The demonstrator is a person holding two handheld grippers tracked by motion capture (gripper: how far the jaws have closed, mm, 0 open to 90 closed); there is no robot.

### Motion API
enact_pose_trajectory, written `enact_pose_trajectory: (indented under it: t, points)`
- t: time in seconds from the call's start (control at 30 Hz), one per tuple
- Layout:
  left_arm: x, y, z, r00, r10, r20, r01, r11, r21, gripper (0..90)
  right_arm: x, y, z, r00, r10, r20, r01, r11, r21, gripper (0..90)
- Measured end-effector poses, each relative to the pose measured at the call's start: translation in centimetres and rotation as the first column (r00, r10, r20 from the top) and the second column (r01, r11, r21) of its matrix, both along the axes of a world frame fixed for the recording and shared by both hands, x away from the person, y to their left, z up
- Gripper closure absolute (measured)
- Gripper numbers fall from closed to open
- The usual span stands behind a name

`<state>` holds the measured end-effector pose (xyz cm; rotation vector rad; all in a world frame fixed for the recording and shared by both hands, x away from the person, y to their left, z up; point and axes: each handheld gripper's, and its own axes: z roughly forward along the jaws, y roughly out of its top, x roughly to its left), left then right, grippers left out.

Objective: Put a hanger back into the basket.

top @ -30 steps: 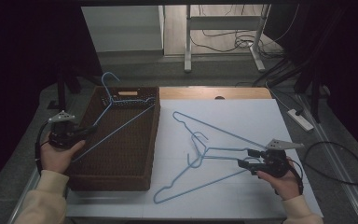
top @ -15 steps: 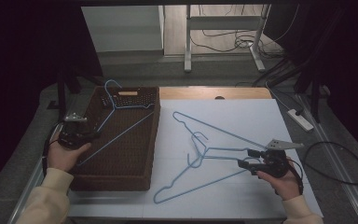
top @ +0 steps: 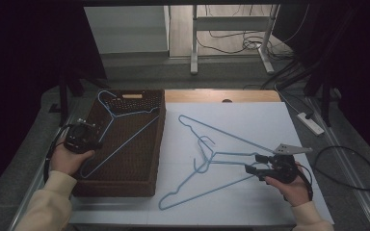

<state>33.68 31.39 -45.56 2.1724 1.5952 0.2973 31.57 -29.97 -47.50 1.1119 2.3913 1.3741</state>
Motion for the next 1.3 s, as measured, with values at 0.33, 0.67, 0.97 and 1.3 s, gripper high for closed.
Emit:
enact_pose_trajectory:
  t: [0.33, 0.67, 0.97, 1.3]
  points:
    - [0.4, -0.2, -0.6, 0.9993, 0.029, -0.025, -0.028, 0.9979, 0.059, 62.1, 0.0, 0.0, -0.1, 1.0000, 0.000, -0.005, 0.000, 1.0000, -0.005, 30.3]
    - [-1.6, -0.5, 2.1, 0.9855, -0.008, 0.170, 0.014, 0.9993, -0.034, 40.0, 0.0, 0.0, -0.1, 1.0000, -0.001, -0.006, 0.001, 1.0000, -0.004, 30.2]
    - [-4.2, -1.3, 4.0, 0.9535, -0.072, 0.293, 0.117, 0.9833, -0.139, 36.6, 0.1, -0.2, 0.0, 1.0000, -0.008, -0.001, 0.008, 1.0000, 0.003, 30.2]
    - [-6.6, -3.6, 4.5, 0.9033, -0.120, 0.412, 0.224, 0.9508, -0.214, 36.1, 0.1, -0.5, 0.0, 0.9996, -0.025, 0.014, 0.025, 0.9997, -0.006, 30.2]
